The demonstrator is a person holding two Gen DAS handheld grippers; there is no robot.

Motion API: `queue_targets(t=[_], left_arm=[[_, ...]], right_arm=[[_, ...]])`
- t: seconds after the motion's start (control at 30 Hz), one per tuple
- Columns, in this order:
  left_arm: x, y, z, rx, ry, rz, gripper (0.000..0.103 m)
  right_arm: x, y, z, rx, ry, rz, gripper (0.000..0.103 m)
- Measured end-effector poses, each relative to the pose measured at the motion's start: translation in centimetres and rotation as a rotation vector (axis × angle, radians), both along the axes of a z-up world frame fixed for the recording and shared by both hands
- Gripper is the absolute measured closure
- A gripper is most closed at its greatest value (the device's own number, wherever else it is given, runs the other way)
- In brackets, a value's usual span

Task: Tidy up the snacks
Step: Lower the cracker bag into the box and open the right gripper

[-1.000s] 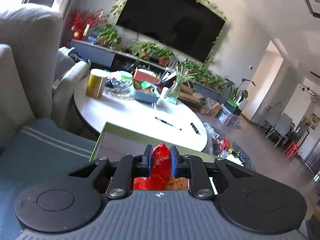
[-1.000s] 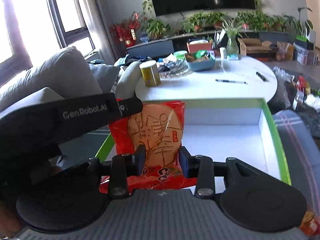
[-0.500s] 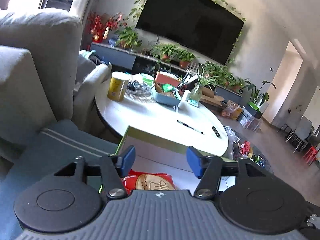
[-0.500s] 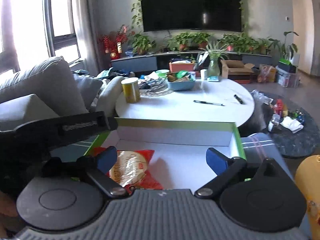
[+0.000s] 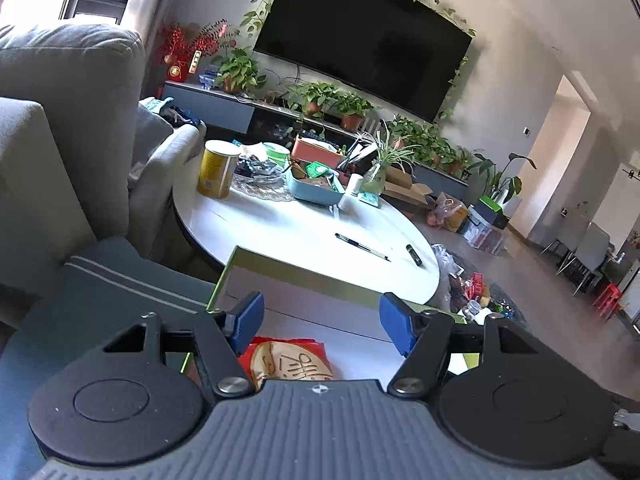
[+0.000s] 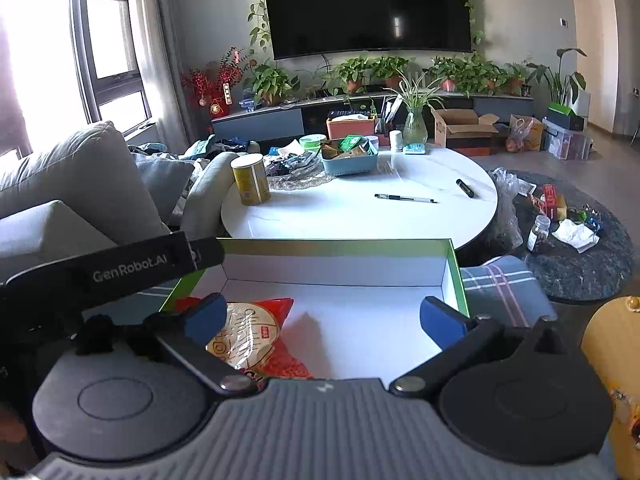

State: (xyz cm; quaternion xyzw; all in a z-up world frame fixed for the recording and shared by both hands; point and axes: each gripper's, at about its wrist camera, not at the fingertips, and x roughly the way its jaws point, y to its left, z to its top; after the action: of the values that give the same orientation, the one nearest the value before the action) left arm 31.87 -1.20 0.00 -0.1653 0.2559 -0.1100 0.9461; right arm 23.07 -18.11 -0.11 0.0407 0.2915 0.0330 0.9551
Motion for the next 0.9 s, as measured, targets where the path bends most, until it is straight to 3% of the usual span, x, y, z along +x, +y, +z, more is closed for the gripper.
queue_targets(t=[0.57, 0.77, 0.9], left_arm=[[-1.0, 0.0, 0.9, 0.023, -0.024, -0.007, 0.040], [-3.9, -0.4, 1.6, 0.096, -0.066, -0.004, 0.034], [-5.6, -0.3, 1.6, 0.071, -0.028, -0.043, 0.034]], right_arm=[[-0.5, -0.4, 0.4, 0.017, 0.005, 0.019, 0.000], [-3.3, -1.9, 0.9, 0.016, -0.004, -0.021, 0.000], [-5.6, -2.9, 1.3, 0.018, 0.002, -0.042, 0.000]])
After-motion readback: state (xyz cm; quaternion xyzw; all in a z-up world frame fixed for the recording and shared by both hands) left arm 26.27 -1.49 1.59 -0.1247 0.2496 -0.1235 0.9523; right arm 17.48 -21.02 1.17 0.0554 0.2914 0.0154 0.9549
